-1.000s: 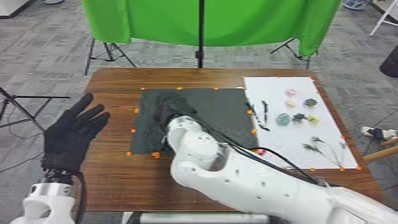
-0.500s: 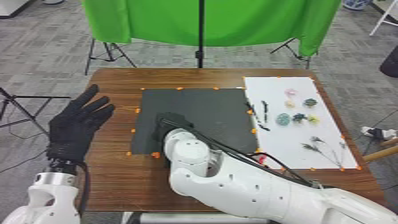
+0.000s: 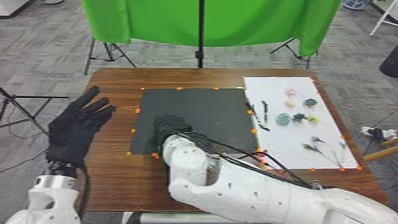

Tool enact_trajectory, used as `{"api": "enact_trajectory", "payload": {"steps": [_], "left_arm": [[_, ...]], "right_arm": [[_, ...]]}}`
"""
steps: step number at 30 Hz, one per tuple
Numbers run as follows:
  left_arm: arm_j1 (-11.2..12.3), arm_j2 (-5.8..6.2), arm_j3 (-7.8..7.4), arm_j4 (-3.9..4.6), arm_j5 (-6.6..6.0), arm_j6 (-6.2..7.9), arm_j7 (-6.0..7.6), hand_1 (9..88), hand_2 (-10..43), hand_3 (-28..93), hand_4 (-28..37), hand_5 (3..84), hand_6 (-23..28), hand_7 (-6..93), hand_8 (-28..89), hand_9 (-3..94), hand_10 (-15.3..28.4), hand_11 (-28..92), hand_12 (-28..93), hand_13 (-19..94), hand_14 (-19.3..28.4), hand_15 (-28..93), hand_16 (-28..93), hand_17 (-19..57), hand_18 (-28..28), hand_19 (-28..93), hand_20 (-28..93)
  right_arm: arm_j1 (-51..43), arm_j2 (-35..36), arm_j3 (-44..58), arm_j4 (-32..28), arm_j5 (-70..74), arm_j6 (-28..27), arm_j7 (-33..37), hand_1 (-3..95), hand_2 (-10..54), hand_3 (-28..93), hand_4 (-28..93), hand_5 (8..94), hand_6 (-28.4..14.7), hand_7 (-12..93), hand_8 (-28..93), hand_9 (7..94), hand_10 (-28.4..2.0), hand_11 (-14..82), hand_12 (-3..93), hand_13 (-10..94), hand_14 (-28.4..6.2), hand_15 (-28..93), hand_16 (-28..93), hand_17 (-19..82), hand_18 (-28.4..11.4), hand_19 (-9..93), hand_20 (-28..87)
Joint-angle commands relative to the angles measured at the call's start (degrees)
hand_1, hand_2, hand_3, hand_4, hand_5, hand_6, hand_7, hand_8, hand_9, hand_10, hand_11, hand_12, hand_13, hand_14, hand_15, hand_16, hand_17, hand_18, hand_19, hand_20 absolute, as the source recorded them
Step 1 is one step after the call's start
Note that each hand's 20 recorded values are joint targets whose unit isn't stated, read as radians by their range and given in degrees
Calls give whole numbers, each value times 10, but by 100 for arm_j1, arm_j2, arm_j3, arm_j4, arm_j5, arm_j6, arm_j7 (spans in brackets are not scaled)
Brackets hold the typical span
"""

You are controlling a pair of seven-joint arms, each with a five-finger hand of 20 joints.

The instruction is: Arrange flowers

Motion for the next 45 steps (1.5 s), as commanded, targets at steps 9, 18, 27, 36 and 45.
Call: {"api": "enact_trajectory", "payload": {"steps": [9, 18, 27, 36, 45], "left_arm": [[809, 251, 34, -6, -900, 399, 840, 209, 55, 789, -283, 376, 86, 101, -92, 344, 203, 215, 105, 226, 284, 483, -84, -108, 271, 552, 40], [1385, 734, -100, -97, -1169, 589, 1464, 160, 62, 781, -283, 383, 82, 105, -92, 357, 202, 226, 112, 248, 284, 496, -76, -103, 269, 558, 57], [1383, 695, 28, -96, -878, 743, 1350, 160, 54, 778, -283, 377, 75, 106, -94, 356, 201, 222, 112, 244, 284, 495, -77, -105, 264, 544, 72], [1266, 598, 90, -79, -851, 650, 1306, 165, 57, 773, -283, 373, 74, 107, -94, 353, 201, 221, 112, 239, 284, 492, -77, -105, 262, 537, 89], [1257, 609, 104, -80, -899, 664, 1300, 168, 57, 775, -283, 371, 75, 108, -94, 353, 200, 222, 112, 240, 284, 492, -77, -102, 263, 535, 101]], "right_arm": [[-741, 1754, 984, -1787, -436, 727, -453, 302, -84, 680, -238, 932, -17, 221, -120, 897, -121, 533, 219, 825, -108, 781, 228, 569, -227, 932, 605], [-3058, 3481, 3276, -3160, -419, 1656, 84, 313, -59, 701, -232, 820, -36, 184, -110, 808, -147, 451, 193, 728, -135, 740, 190, 443, -236, 932, 452], [-4695, 3967, 5216, -3363, -825, 2098, 781, 320, -57, 712, -230, 737, -50, 188, -119, 740, -169, 441, 181, 685, -145, 737, 170, 401, -236, 932, 399], [-5783, 4099, 6323, -3223, -1106, 1565, 1304, 328, -67, 729, -229, 691, -58, 178, -121, 706, -180, 428, 175, 662, -149, 736, 158, 379, -240, 932, 365], [-6041, 4209, 6476, -2897, -808, 845, 1268, 340, -82, 740, -233, 659, -58, 170, -118, 673, -186, 418, 170, 641, -153, 737, 147, 353, -245, 932, 340]]}}
